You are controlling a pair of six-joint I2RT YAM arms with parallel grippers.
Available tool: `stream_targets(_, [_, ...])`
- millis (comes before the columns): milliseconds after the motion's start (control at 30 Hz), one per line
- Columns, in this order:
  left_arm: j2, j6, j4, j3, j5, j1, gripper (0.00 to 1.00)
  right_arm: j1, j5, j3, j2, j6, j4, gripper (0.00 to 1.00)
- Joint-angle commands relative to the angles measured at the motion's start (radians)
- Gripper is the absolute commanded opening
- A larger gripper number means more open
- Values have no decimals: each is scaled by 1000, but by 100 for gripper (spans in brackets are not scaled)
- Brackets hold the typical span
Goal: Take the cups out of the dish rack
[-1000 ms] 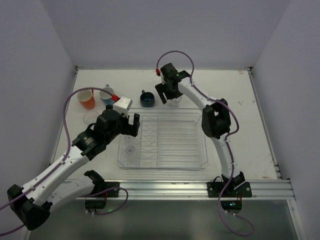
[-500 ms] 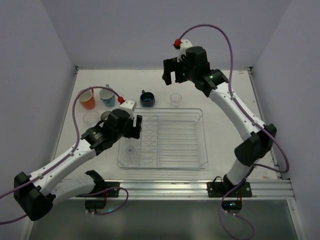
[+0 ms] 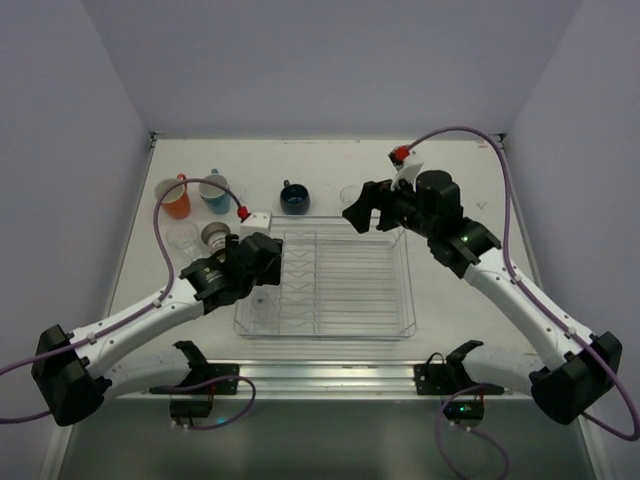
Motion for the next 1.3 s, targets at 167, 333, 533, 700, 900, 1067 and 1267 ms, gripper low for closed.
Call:
stream_targets(167, [82,-46,78,-50,-93,-9,69,15,-78,-137,-145,62,123,88])
stream_targets(333, [105,-34,101,-60,-124,-9,70,16,-92,-176,-162,60,125,88])
stream_targets(533, [145,-40,118,-90,-124,-9,70,18,-90,-200,-168,62,134,88])
stream_targets(700, [145,-39,145,-109,-104,-9,66,18,-93,-199,-170,65,133,88])
stream_targets(900, [117,-32,142,-107,-99,-9,39,18,-92,-202,-179,69,131,88])
stream_targets(1067, [64,-10,125,-67,-124,-9,21,16,-125,-219,-191,118,163,88])
stream_targets(1267, [-8,33,98,35,-134,-9,16,16,-211,-323,-225,324,361,88])
